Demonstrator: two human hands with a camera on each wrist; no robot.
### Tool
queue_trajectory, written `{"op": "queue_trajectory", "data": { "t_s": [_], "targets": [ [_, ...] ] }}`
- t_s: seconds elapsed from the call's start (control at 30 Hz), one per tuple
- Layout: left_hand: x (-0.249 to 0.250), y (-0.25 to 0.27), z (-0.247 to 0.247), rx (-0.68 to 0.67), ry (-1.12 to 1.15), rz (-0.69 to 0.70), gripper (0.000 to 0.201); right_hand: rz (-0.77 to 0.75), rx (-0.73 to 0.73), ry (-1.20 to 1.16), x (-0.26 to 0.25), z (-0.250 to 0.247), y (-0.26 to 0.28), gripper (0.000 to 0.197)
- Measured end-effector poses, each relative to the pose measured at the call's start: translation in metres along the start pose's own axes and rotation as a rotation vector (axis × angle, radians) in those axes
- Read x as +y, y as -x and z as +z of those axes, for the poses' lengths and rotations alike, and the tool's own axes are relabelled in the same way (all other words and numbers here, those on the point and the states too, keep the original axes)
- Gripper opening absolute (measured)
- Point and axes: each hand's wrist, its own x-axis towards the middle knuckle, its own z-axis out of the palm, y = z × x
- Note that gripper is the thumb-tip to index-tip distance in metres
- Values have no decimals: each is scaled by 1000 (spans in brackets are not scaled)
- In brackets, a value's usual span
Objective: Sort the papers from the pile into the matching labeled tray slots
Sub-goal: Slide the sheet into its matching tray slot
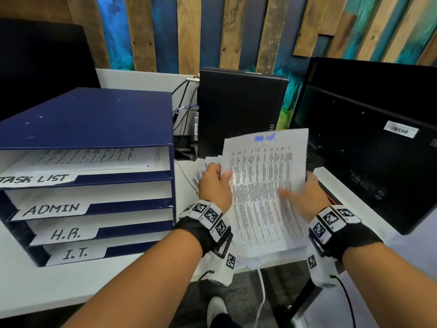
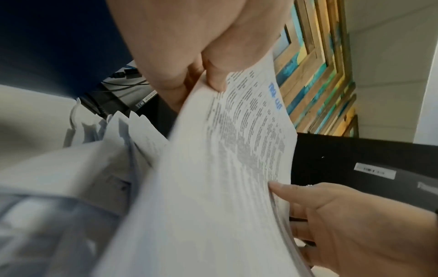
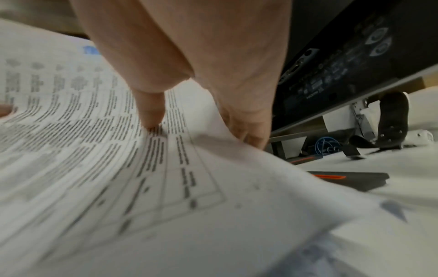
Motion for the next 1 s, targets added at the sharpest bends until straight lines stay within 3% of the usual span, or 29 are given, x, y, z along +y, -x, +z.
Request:
{"op": "queue_trajectory", "data": {
  "t_s": [0.1, 0.2, 0.4, 0.6, 0.8, 1.0],
  "targets": [
    [8, 10, -10, 22, 140, 3, 13, -96, 109, -102, -8, -12, 7, 45],
    [17, 25, -25, 38, 178, 34, 25, -151, 98, -231, -20, -22, 29, 19],
    [31, 64, -58, 54, 215, 118, 23, -262, -14, -385, -46, -28, 92, 20],
    [30, 105, -108, 213, 226, 176, 19, -294, -97, -493, -66, -9, 149, 27],
    [8, 122, -170, 384, 96, 77, 28, -322, -239, -489, -86, 42, 190, 24],
    [-7, 114, -240, 411, -24, -111, 26, -299, -415, -447, -108, 90, 215, 21]
  ]
}}
